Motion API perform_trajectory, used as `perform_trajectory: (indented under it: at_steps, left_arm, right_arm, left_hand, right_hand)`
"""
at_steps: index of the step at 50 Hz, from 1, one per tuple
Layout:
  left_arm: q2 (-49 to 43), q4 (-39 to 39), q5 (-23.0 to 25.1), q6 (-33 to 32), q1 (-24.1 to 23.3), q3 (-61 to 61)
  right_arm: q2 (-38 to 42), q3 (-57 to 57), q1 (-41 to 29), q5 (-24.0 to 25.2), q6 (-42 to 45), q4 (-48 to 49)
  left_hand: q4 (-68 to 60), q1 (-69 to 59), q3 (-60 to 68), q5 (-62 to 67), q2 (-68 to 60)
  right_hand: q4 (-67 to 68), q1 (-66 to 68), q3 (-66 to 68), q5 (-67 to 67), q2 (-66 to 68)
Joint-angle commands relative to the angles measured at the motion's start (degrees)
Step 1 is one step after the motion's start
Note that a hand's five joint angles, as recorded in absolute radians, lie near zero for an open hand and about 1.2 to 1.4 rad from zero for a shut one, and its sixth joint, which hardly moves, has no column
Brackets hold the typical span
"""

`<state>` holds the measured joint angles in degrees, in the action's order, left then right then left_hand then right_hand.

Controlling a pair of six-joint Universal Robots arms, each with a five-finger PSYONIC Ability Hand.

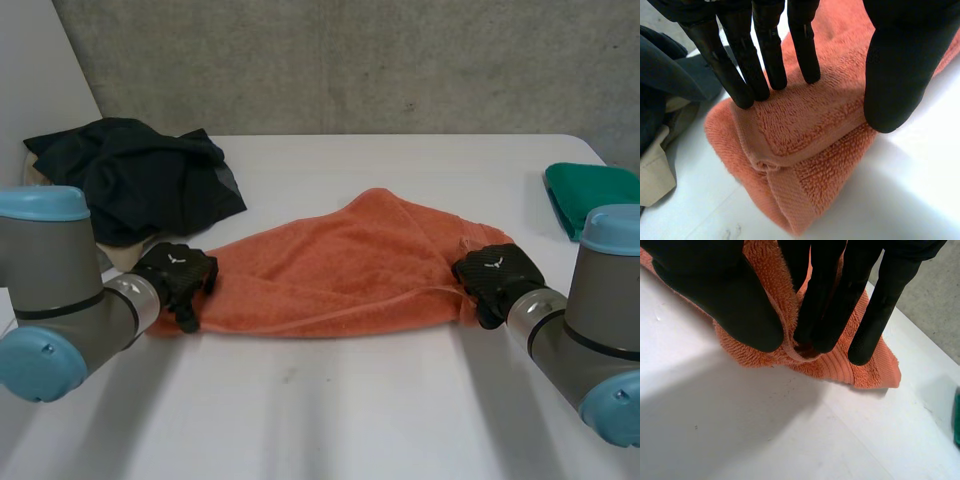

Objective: Fold the laundry.

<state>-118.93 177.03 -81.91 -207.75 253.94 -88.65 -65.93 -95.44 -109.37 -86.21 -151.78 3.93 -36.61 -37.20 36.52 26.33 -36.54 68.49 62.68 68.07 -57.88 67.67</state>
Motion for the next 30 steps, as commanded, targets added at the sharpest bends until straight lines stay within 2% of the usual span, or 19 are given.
perform_trajectory:
  at_steps: [1,6,14,19,22,26,30]
  left_arm:
    - [1.2,-0.6,-0.4,-1.8,-0.4,0.8]
    - [6.1,-1.3,-0.9,-0.3,-1.0,0.5]
    - [17.1,-7.8,-1.1,2.0,-0.6,2.3]
    - [25.3,-14.0,-0.8,2.4,1.5,7.9]
    - [27.6,-15.3,-0.7,2.7,2.2,10.5]
    - [27.1,-16.8,-1.1,3.1,1.8,13.1]
    - [21.2,-18.2,-1.9,2.7,0.5,13.6]
  right_arm:
    - [-0.2,0.3,0.2,-0.1,1.5,-0.2]
    - [-1.9,0.5,0.2,-0.9,5.1,-1.4]
    - [-13.9,3.7,2.2,-1.1,13.5,-6.5]
    - [-23.5,11.9,3.8,-0.8,15.6,-12.2]
    - [-25.8,16.1,4.7,-0.5,15.7,-16.1]
    - [-24.0,22.0,6.5,1.3,15.8,-25.2]
    - [-17.1,25.3,7.6,3.6,16.5,-33.2]
  left_hand:
    - [-43.4,-42.8,43.5,43.7,-43.5]
    - [-43.4,-42.8,43.5,43.7,-43.5]
    - [-43.4,-42.8,43.5,43.7,-43.5]
    - [-43.4,-42.8,43.5,43.7,-43.5]
    - [-43.4,-42.8,43.5,43.7,-43.5]
    - [-43.4,-42.8,43.5,43.7,-43.5]
    - [-43.4,-42.8,43.5,43.7,-43.5]
  right_hand:
    - [11.5,17.3,11.9,-12.1,12.3]
    - [11.5,17.3,11.9,-12.1,12.3]
    - [11.5,17.3,11.9,-12.1,12.3]
    - [11.5,17.3,11.9,-12.1,12.3]
    - [11.5,17.3,11.9,-12.1,12.3]
    - [11.5,17.3,11.9,-12.1,12.3]
    - [11.5,17.3,11.9,-12.1,12.3]
